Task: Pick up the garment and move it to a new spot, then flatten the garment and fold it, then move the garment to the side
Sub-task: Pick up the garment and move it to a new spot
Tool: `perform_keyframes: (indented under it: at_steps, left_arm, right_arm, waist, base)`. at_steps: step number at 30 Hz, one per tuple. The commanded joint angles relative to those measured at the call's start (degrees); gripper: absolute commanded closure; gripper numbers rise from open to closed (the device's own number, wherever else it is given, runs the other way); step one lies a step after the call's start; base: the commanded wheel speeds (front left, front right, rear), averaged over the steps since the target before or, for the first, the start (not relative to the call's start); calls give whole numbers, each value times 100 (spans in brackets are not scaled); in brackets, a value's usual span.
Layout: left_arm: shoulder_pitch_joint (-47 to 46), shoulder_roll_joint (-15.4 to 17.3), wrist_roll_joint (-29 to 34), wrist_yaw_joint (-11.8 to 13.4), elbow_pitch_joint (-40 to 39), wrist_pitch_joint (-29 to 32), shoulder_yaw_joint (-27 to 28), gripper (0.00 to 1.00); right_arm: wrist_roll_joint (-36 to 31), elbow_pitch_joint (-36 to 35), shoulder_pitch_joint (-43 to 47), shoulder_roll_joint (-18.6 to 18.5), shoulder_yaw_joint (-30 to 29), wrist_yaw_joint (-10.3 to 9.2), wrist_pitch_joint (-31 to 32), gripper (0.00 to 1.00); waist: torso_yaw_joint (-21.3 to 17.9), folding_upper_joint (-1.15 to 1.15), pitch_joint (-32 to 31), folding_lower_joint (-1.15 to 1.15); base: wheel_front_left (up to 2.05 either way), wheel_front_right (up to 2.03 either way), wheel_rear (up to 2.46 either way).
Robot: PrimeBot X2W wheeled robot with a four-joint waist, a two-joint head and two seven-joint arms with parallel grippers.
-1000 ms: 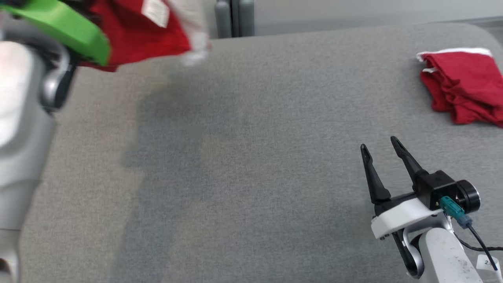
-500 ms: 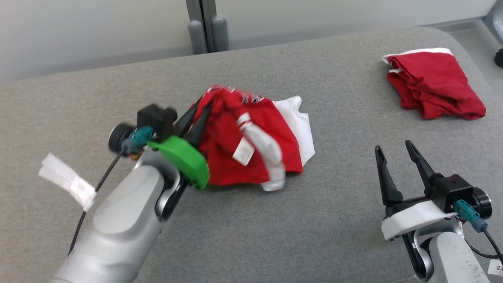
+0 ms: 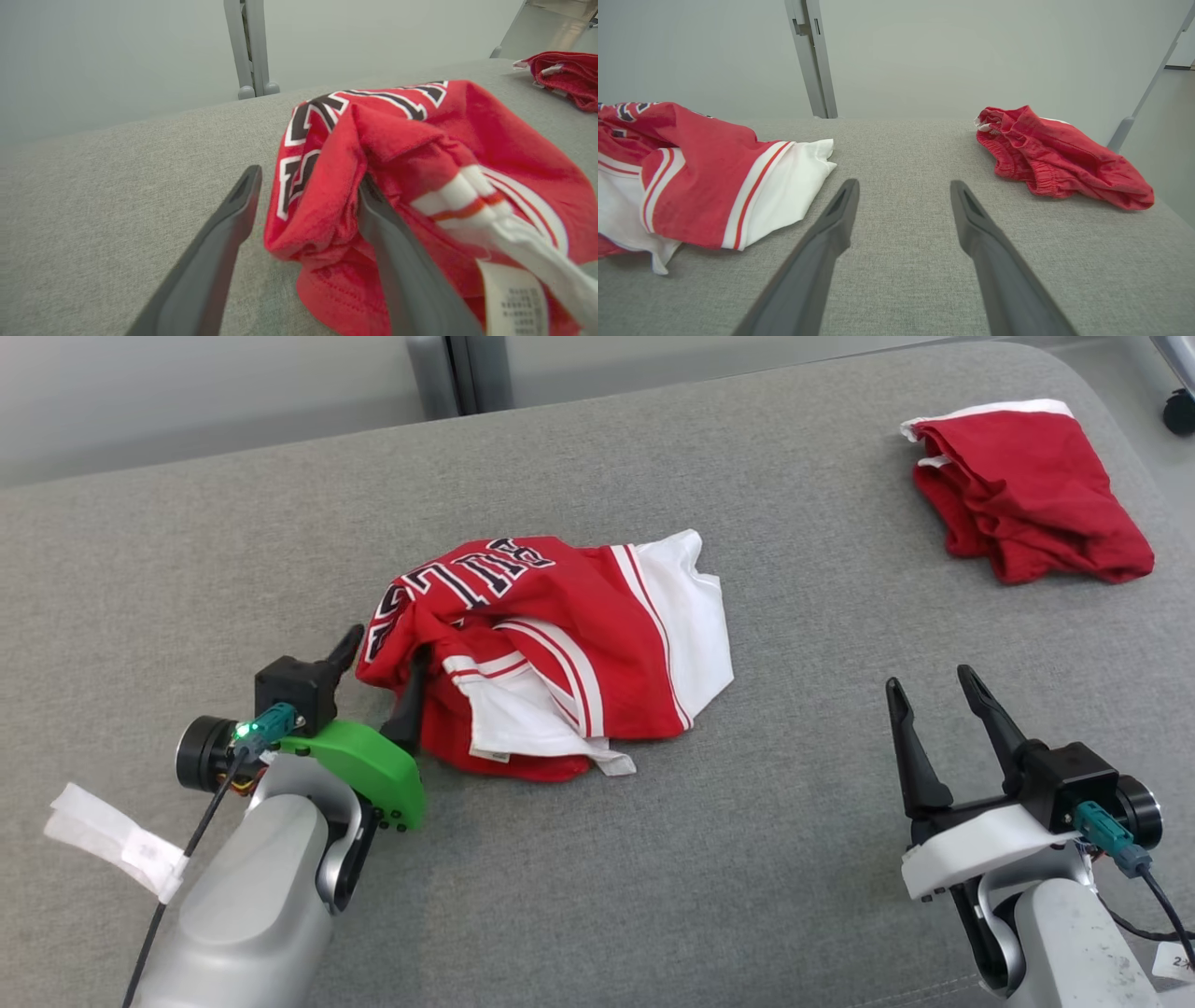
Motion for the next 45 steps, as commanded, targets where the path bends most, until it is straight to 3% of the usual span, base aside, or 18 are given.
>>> perform_keyframes:
  at_steps: [1, 10, 19, 33, 45]
  left_arm:
    - [143, -31, 97, -22, -104, -16, 160, 0]
    - [740, -199, 430, -145, -783, -10, 1054, 0]
    - [1905, -492, 689, -246, -1512, -8, 1656, 0]
    - [3393, -830, 934, -271, -2412, -10, 2270, 0]
    - [3910, -982, 961, -275, -2846, -10, 2488, 0]
  right_arm:
    - [-11, 35, -49, -20, 5, -7, -25, 0]
    - [-114, 99, 4, -20, 21, -7, -25, 0]
    - [-143, 179, 378, -20, 93, -7, -25, 0]
    - [77, 259, 854, -21, 285, -7, -25, 0]
    - [220, 360, 959, -20, 351, -7, -25, 0]
  waist:
    - [61, 0, -50, 0]
    - [287, 0, -492, 0]
    - [518, 0, -1102, 0]
    - [606, 0, -1466, 0]
    - [619, 0, -1511, 0]
  base:
    - [0, 0, 0]
    - [0, 0, 0]
    - [0, 0, 0]
    - [0, 0, 0]
    - [0, 0, 0]
